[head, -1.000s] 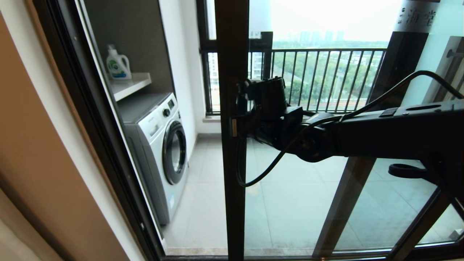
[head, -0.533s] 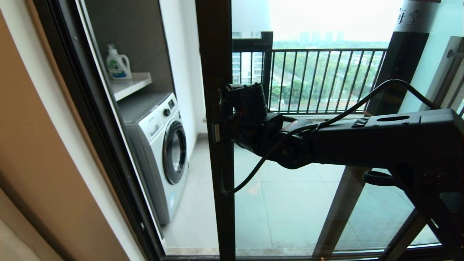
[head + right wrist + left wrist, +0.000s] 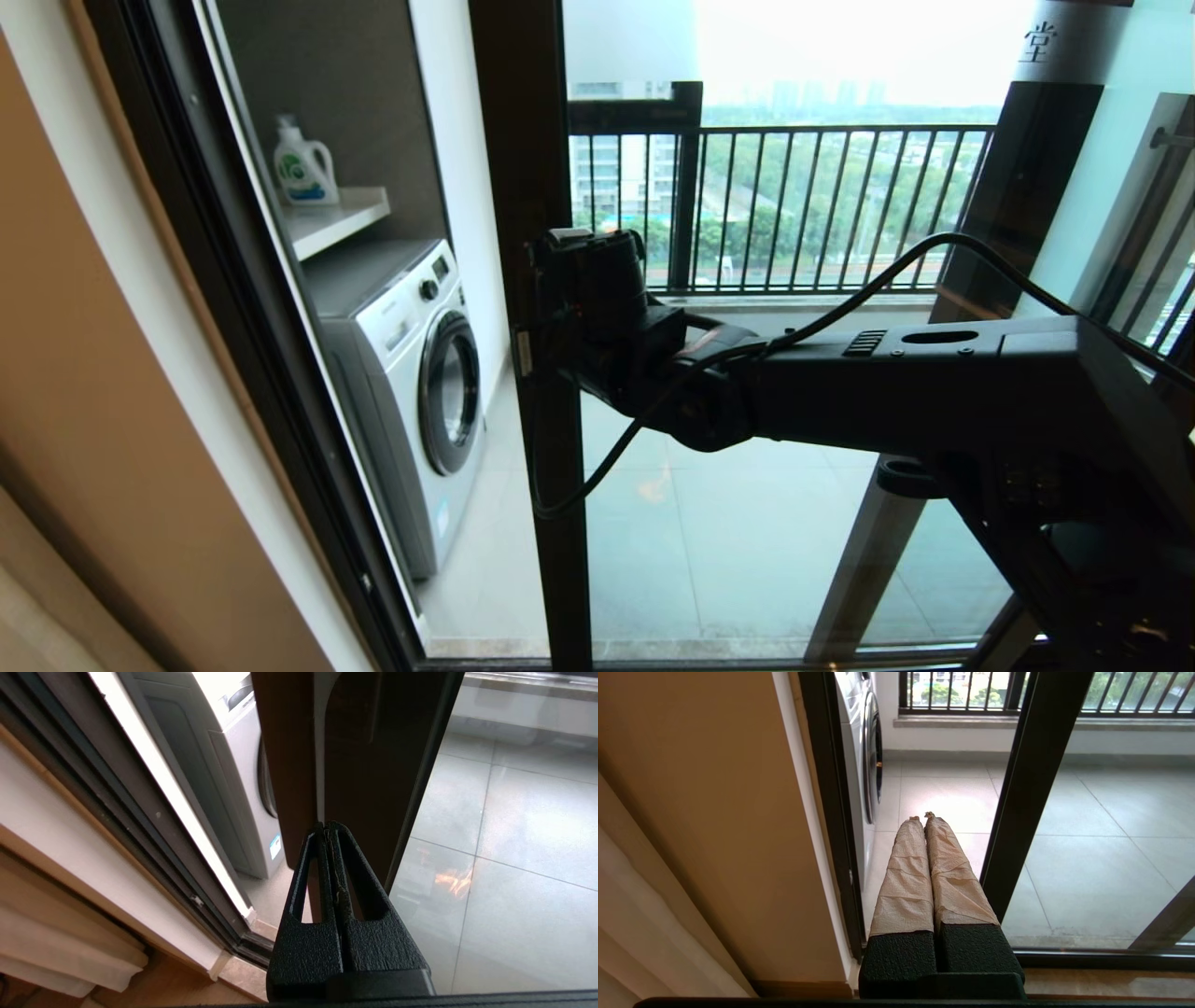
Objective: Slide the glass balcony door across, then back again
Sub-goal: Close the slid door
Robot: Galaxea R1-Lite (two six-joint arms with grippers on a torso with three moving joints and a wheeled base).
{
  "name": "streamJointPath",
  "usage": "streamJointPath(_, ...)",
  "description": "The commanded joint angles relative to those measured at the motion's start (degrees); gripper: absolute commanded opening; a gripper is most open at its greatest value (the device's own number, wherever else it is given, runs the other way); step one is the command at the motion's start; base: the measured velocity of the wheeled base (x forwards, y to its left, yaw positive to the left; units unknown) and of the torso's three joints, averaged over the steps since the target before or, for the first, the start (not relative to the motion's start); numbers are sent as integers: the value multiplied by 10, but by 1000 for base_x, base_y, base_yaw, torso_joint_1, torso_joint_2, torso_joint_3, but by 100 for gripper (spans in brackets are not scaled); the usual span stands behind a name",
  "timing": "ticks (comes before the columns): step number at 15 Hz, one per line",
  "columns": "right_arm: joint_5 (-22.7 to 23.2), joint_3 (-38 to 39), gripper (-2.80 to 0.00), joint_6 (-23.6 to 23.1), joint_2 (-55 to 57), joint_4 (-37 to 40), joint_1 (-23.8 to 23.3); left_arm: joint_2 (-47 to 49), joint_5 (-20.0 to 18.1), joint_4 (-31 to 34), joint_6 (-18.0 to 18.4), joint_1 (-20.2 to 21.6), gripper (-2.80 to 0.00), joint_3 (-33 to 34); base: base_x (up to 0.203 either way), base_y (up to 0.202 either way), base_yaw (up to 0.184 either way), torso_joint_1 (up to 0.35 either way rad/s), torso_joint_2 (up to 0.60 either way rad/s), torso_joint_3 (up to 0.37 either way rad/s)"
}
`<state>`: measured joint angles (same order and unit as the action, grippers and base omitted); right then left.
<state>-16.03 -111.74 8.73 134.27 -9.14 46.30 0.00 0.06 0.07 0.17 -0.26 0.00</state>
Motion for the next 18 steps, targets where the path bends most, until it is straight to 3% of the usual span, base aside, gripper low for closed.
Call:
streamJointPath(1, 0, -3, -280, 0, 10, -1, 13, 1, 0, 0, 0, 0, -280, 0, 0, 0, 0, 0, 0, 0)
streamJointPath(8, -3, 2, -280, -1, 8, -4, 33, 1, 0, 0, 0, 0, -280, 0, 0, 0, 0, 0, 0, 0)
streamJointPath(11, -33, 26, -280, 13, -24, -3, 33, 1, 0, 0, 0, 1, -280, 0, 0, 0, 0, 0, 0, 0)
streamJointPath(15, -36, 182, -280, 18, -181, -4, 33, 1, 0, 0, 0, 0, -280, 0, 0, 0, 0, 0, 0, 0)
streamJointPath(18, -42, 351, -280, 14, -387, -2, 32, 1, 0, 0, 0, 1, -280, 0, 0, 0, 0, 0, 0, 0)
